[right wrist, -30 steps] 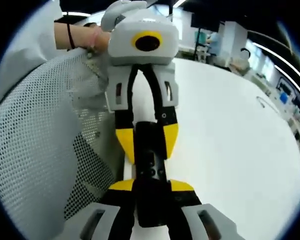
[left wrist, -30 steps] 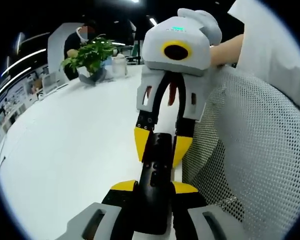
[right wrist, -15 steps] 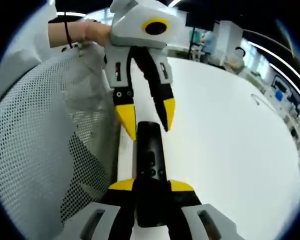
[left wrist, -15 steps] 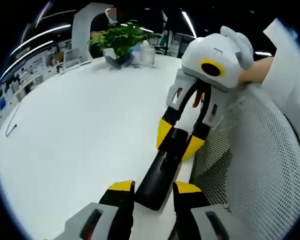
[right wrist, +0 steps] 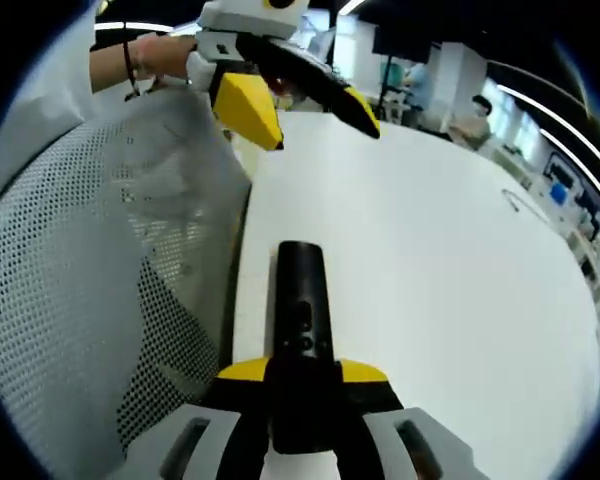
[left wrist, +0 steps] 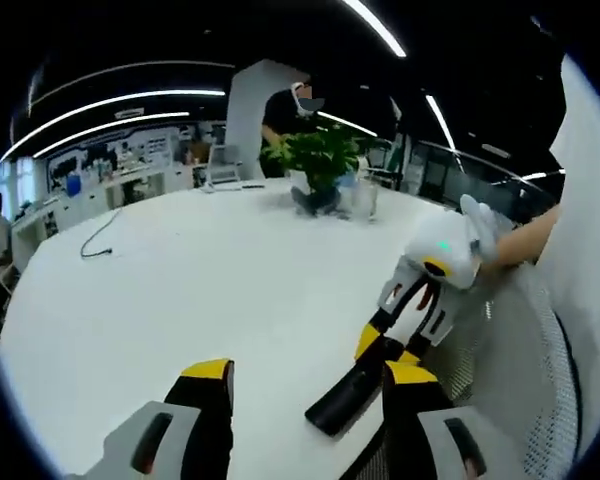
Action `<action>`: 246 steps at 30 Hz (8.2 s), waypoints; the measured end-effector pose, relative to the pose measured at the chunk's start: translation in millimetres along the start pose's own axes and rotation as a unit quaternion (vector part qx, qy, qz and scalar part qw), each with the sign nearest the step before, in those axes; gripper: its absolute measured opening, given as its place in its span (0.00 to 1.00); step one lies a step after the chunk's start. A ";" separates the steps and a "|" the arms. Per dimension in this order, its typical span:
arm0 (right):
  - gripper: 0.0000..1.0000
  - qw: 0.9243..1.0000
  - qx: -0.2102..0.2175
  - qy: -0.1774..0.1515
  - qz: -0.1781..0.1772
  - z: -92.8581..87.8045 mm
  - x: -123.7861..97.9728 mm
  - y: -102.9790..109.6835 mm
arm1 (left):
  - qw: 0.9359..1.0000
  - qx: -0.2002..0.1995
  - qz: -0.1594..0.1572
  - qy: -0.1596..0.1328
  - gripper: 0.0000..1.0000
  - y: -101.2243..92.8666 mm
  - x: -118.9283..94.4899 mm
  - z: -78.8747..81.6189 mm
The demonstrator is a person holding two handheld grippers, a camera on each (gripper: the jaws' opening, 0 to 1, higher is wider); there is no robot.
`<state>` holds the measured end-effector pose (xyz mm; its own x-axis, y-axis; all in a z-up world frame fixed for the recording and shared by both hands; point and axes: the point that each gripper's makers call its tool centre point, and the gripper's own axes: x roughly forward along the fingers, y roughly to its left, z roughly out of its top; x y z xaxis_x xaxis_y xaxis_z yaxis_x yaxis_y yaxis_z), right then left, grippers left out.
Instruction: Press the specified remote control buttons in sequence, fully releasing each button before pressing the next.
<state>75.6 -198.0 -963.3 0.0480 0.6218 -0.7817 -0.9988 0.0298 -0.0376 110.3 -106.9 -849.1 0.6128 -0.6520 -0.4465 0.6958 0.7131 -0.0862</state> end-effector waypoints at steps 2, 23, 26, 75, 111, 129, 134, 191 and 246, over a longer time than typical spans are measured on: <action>0.21 1.000 0.001 0.000 0.000 0.2 -0.1 0.1 | 1.000 0.000 0.022 -0.019 0.68 5.3 -5.3 5.4; 0.21 1.000 0.003 0.004 0.013 -0.3 0.8 1.4 | 0.937 0.008 0.213 -0.277 1.00 55.8 -70.1 59.0; 0.21 1.000 0.010 0.002 0.019 -0.3 0.5 0.7 | 0.930 0.016 0.212 -0.301 1.00 57.4 -74.9 58.9; 0.20 1.000 0.007 0.013 0.011 -2.5 2.4 -80.5 | 0.947 -0.007 0.218 -0.237 0.97 63.5 -57.3 48.2; 0.20 0.999 0.002 0.044 0.018 -4.6 3.1 -111.7 | 0.953 -0.006 0.205 -0.222 0.97 58.5 -51.8 44.3; 0.20 0.999 0.006 0.050 0.015 -5.6 3.2 -133.4 | 0.956 -0.007 0.205 -0.211 0.96 58.1 -50.0 40.8; 0.20 0.999 0.006 0.051 0.015 -3.6 2.9 -138.5 | 0.957 -0.007 0.205 -0.206 0.95 58.4 -49.3 39.4; 0.80 0.863 0.316 -0.232 -0.319 -11.8 -131.6 -157.3 | 0.962 -0.012 0.213 -0.168 0.96 60.3 -45.9 28.1; 0.82 0.821 0.259 -0.219 -0.459 -47.7 -193.9 -69.8 | 0.954 -0.035 0.263 -0.143 0.94 75.8 -55.5 12.5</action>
<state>136.1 -357.9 -838.7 0.8895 0.3696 -0.2688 -0.4132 0.9017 -0.1274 133.7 -20.0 -819.7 0.9540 -0.2365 -0.1843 0.2438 0.9696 0.0180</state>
